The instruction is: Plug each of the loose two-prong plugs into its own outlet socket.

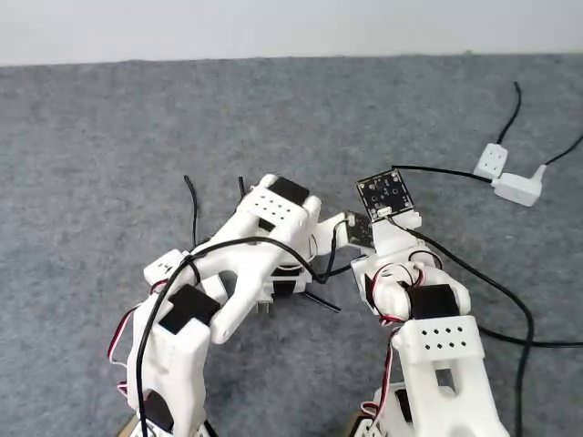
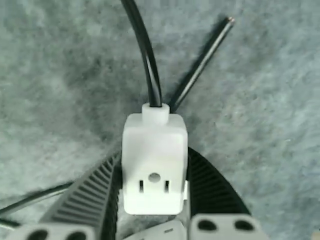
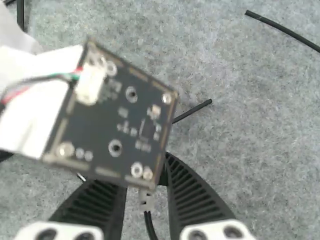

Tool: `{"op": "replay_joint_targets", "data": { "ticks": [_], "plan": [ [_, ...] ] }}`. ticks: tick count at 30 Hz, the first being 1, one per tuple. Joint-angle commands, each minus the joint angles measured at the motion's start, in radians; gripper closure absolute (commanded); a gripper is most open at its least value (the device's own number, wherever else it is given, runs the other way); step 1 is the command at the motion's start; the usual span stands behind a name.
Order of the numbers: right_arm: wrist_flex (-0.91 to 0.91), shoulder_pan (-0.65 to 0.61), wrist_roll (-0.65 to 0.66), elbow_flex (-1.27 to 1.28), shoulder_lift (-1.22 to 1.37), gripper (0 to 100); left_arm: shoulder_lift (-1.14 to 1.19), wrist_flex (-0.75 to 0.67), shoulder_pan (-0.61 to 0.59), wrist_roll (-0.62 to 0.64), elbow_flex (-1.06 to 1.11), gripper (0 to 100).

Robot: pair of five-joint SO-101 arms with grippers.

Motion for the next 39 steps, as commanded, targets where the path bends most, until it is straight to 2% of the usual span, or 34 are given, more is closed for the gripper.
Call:
{"op": "replay_joint_targets", "data": {
  "ticks": [1,4,6,10,18,22,28,31,35,39],
  "plan": [
    [-0.016,0.008,0.006,-0.005,-0.024,99.1,-0.052,-0.015,0.014,0.011,0.001,88],
    [-0.016,0.022,0.005,-0.008,-0.024,99.1,-0.052,-0.025,0.015,0.046,-0.004,77],
    [-0.016,0.024,0.005,-0.008,-0.024,99.1,-0.060,-0.034,0.018,0.048,-0.004,74],
    [-0.016,0.024,0.005,-0.008,-0.024,99.1,-0.072,-0.014,0.012,0.049,-0.061,74],
    [-0.016,0.024,0.005,-0.008,-0.024,99.1,-0.187,0.149,-0.068,0.048,-0.295,74],
    [-0.016,0.016,0.005,-0.008,-0.024,99.1,-0.249,0.206,-0.161,0.046,-0.378,74],
    [-0.022,0.001,0.018,-0.009,-0.024,99.1,-0.296,0.203,-0.364,0.086,-0.369,74],
    [-0.015,-0.031,0.086,-0.040,-0.025,99.1,-0.302,0.199,-0.442,0.126,-0.340,74],
    [0.128,-0.101,0.100,-0.187,-0.021,99.1,-0.324,0.201,-0.539,0.186,-0.303,74],
    [0.294,-0.254,0.193,-0.350,-0.013,99.1,-0.394,0.166,-0.646,0.198,-0.286,74]
  ]
}}
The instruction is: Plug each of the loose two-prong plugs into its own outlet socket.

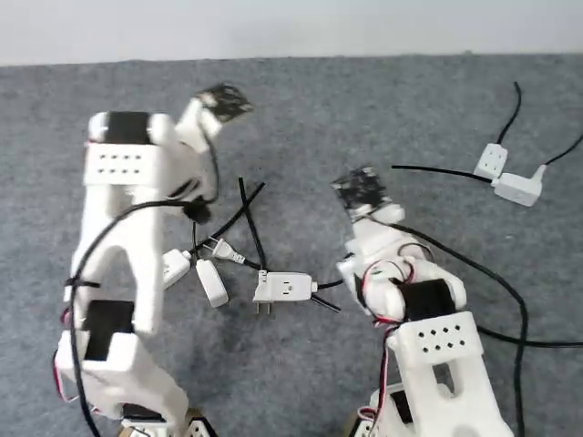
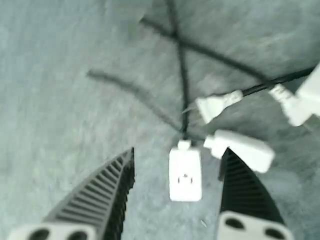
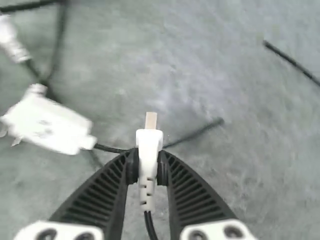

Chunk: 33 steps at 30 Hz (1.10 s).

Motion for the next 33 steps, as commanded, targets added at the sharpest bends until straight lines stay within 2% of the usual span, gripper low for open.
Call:
{"op": "replay_joint_targets", "data": {
  "ticks": [1,5,10,17,25,30,33],
  "plan": [
    [0.150,-0.150,0.098,-0.184,-0.013,99.1,-0.114,-0.031,-0.092,0.041,-0.010,74],
    [0.314,-0.295,0.195,-0.270,-0.013,99.1,-0.176,-0.040,-0.213,0.078,-0.010,74],
    [0.455,-0.435,0.379,-0.261,-0.010,99.1,-0.189,-0.086,-0.407,0.198,-0.007,74],
    [0.545,-0.484,0.638,-0.252,0.128,99.1,-0.193,-0.213,-0.569,0.374,0.222,74],
    [0.469,-0.484,0.686,-0.296,0.344,99.1,-0.199,-0.376,-0.634,0.523,0.453,74],
    [0.498,-0.484,0.692,-0.445,0.404,99.1,-0.199,-0.361,-0.644,0.657,0.458,74],
    [0.521,-0.479,0.707,-0.548,0.438,99.1,-0.199,-0.351,-0.638,0.694,0.460,74]
  ]
}}
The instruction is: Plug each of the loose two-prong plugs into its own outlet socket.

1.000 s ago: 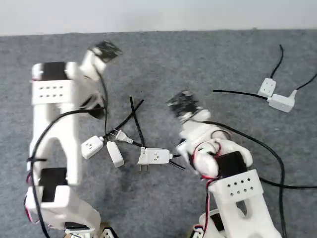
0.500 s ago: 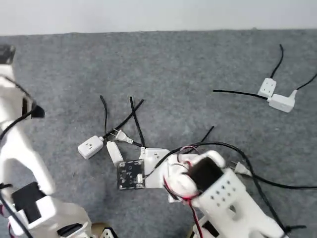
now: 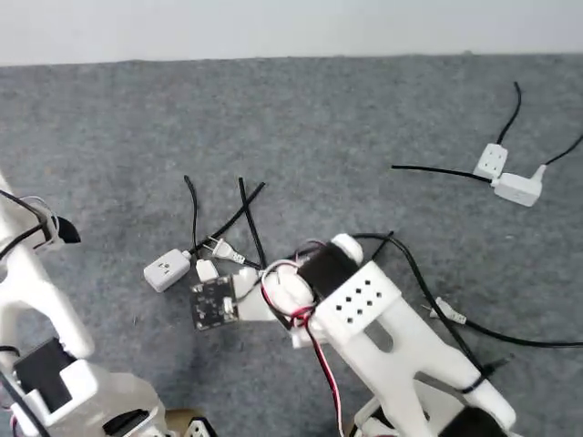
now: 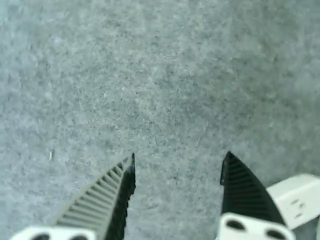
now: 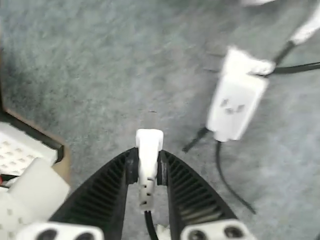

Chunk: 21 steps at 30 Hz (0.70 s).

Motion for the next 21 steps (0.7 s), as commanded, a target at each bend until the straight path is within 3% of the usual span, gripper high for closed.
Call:
{"op": "replay_joint_targets", "data": {
  "ticks": [1,7,13,21],
  "plan": [
    [0.024,-0.005,0.023,-0.147,0.030,99.1,-0.057,0.000,0.000,0.055,-0.005,74],
    [0.012,-0.004,-0.046,-0.213,0.113,99.1,-0.057,-0.006,0.000,0.112,-0.005,74],
    [0.013,0.070,-0.431,-0.325,0.220,99.1,-0.055,-0.008,0.008,0.129,-0.005,74],
    [-0.018,0.166,-0.717,-0.319,0.377,99.1,-0.057,-0.087,0.028,0.138,0.074,74]
  ]
}}
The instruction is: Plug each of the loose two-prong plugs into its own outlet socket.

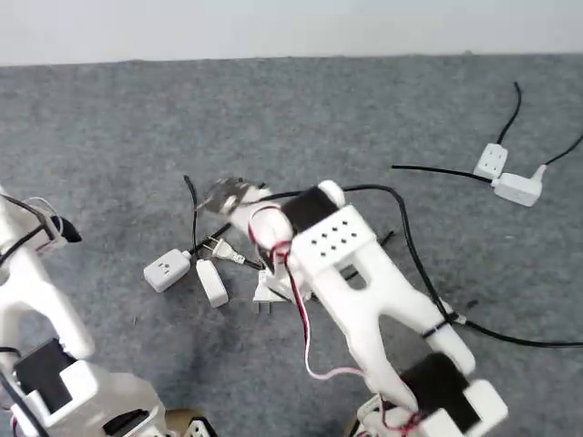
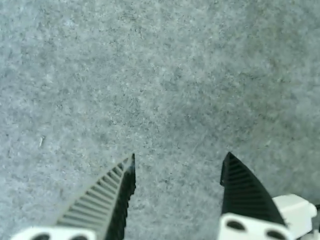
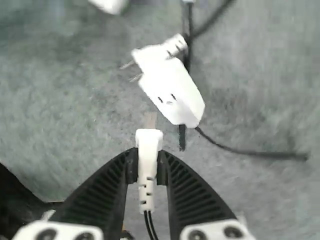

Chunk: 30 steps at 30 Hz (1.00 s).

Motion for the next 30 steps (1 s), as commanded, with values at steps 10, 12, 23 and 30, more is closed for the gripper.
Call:
{"op": "replay_joint_targets", "data": {
  "ticks": [10,12,23,30],
  "plan": [
    [-0.085,0.042,-0.338,-0.043,0.038,99.1,-0.054,-0.118,0.049,0.018,0.079,74],
    [-0.093,0.042,-0.385,-0.043,0.042,99.1,-0.054,-0.141,0.049,0.018,0.097,74],
    [0.031,-0.053,-0.689,-0.049,0.033,98.9,-0.054,-0.153,0.080,0.018,0.107,74],
    [0.001,-0.044,-0.718,-0.044,0.041,99.1,-0.054,-0.150,0.080,0.018,0.107,74]
  ]
}}
